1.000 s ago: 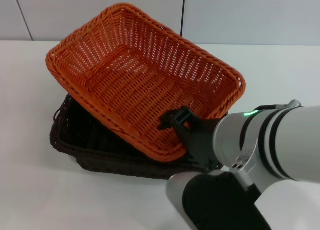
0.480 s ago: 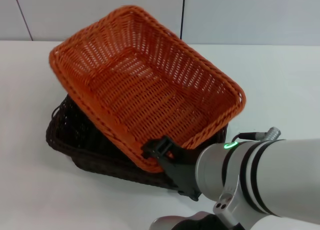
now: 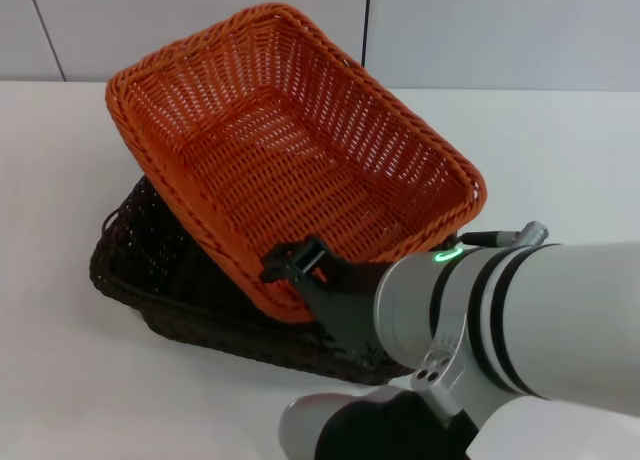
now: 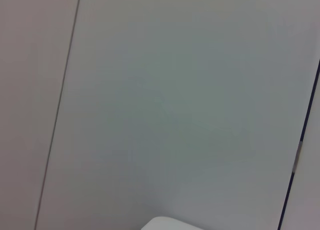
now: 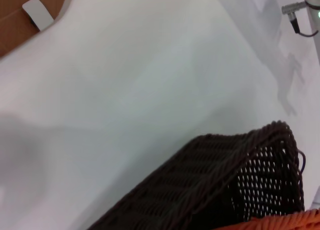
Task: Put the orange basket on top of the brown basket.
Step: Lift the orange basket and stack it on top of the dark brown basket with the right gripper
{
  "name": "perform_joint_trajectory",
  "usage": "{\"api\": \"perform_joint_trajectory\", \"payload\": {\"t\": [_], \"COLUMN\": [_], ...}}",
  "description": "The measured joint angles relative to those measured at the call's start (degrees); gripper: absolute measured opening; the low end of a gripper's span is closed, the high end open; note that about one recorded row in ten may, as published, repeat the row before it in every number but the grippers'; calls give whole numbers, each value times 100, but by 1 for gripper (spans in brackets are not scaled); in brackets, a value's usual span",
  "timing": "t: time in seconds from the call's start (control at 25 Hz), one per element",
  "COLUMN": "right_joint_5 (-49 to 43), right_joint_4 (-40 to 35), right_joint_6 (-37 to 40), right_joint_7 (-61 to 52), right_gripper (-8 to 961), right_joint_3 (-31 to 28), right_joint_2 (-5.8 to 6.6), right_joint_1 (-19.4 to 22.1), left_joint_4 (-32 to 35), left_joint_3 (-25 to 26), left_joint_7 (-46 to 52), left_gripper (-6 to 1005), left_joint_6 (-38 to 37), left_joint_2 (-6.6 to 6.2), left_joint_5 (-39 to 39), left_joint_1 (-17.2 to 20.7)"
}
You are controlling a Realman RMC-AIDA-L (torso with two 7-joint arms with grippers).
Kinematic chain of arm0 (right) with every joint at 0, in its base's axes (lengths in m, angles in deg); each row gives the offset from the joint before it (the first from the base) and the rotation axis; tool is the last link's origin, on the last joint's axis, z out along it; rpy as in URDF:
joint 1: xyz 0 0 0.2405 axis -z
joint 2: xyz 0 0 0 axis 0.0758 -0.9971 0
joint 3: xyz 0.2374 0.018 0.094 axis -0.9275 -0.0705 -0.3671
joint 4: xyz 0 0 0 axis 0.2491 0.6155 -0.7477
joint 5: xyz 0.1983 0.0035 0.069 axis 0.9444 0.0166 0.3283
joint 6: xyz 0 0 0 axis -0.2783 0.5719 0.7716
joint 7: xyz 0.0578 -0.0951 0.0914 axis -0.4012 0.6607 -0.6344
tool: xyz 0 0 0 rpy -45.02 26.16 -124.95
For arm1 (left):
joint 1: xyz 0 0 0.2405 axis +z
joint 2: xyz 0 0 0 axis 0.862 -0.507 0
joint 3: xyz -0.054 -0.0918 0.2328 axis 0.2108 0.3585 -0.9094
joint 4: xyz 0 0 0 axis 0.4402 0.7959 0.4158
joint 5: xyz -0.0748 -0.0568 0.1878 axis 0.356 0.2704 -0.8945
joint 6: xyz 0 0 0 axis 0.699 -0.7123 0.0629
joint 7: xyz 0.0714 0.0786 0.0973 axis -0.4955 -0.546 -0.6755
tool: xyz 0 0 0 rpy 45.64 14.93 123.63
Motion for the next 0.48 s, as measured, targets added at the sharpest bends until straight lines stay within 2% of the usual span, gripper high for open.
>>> {"api": "perform_joint_trajectory", "payload": {"t": [0.48], "right_joint_5": [2], "right_joint_4": [-10], "right_joint_6": [244], "right_joint_7": [73], "right_gripper": [641], "right_joint_3": [340], "right_joint_2": [-50], "right_joint_1": [34], "left_joint_4": [19], "left_joint_3": [-4], "left_joint_7": [-6], "left_gripper": [813], "left_joint_6": [53], "left_joint_2": [-3], "left_joint_5": [-15], "left_joint_1": [-19]}}
